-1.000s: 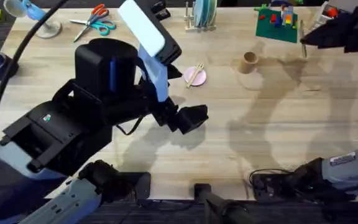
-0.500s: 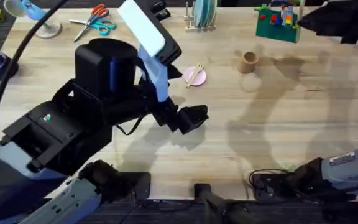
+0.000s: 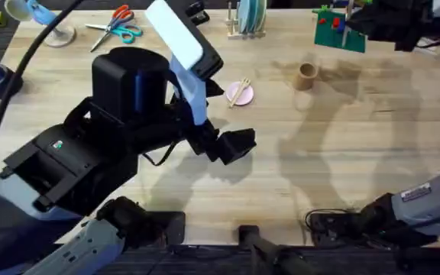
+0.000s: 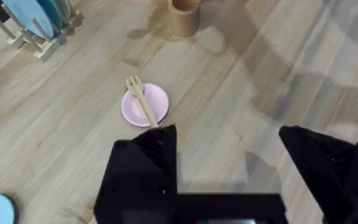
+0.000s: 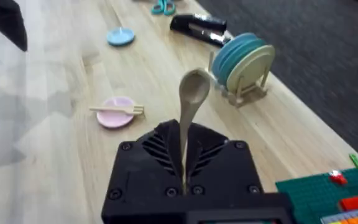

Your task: Pick up a utensil and set it on the pink plate, then put the other utensil in the container.

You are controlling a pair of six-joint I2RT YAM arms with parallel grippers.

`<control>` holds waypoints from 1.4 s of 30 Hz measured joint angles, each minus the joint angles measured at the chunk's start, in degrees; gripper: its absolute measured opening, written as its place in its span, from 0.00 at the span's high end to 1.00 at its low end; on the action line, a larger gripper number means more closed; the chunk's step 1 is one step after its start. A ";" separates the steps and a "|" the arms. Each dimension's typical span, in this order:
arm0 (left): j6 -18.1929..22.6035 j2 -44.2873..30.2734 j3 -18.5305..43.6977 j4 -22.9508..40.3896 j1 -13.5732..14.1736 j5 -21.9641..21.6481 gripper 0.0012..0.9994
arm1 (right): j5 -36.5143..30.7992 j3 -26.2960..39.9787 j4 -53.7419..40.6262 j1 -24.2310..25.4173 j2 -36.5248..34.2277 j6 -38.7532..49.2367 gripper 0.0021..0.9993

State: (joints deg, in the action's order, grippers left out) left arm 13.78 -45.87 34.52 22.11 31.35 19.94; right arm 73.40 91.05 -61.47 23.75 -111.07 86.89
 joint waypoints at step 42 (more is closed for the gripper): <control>0.00 0.01 0.00 0.00 0.00 -0.01 0.01 | 5.91 0.00 1.60 -5.46 -17.94 4.87 0.97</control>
State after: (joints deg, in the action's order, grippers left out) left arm 13.78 -45.86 34.52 22.11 31.35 19.94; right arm 79.31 91.05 -59.87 18.28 -129.01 91.77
